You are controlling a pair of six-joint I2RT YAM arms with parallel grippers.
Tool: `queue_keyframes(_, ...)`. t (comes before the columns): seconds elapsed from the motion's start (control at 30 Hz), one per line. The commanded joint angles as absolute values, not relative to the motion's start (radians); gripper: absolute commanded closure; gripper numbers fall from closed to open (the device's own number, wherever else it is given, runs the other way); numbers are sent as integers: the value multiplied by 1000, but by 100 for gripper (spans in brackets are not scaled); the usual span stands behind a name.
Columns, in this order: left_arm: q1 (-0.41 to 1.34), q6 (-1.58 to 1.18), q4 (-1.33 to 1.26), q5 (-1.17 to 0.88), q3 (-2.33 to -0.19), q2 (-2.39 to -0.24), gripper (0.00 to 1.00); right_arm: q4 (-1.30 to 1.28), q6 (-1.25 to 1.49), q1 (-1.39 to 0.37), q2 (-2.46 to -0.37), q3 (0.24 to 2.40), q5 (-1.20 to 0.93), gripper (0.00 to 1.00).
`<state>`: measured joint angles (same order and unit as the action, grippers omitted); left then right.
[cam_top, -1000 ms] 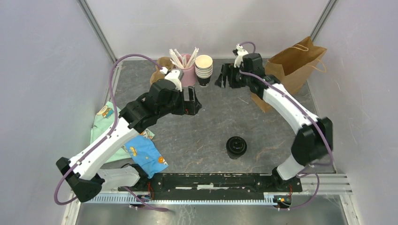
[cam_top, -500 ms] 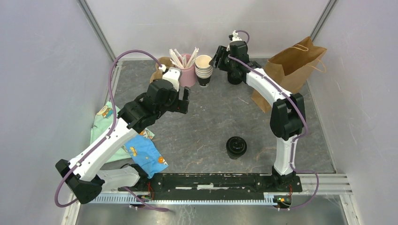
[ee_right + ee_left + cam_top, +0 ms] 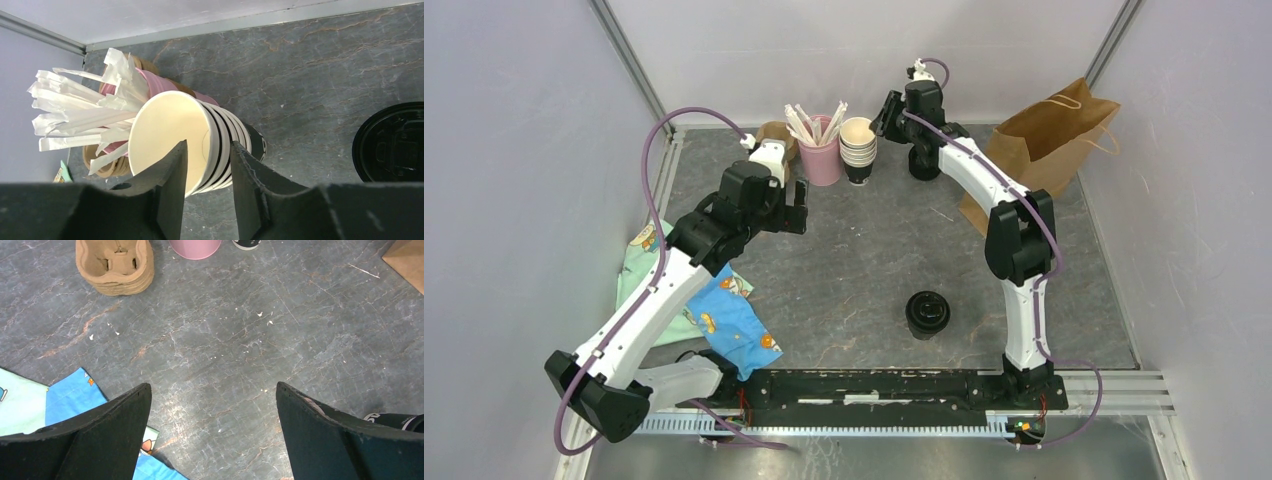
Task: Pack the takeout coffee
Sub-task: Pick up the coffee cup from the center of the board.
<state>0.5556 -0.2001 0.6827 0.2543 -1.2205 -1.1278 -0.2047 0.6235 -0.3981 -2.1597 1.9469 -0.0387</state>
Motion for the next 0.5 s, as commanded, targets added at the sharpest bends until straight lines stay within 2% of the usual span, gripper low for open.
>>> queue_keyframes(0.0, 539, -142, 654, 214, -1226, -1130, 0, -189, 631, -399, -2165, 1974, -16, 60)
queue_keyframes(0.23, 537, -160, 651, 208, -1216, -1123, 0, -193, 623, -400, -2164, 1964, -26, 71)
queue_keyframes(0.47, 537, -170, 660, 211, -1207, -1103, 0, -192, 627, -399, -2178, 1965, -43, 70)
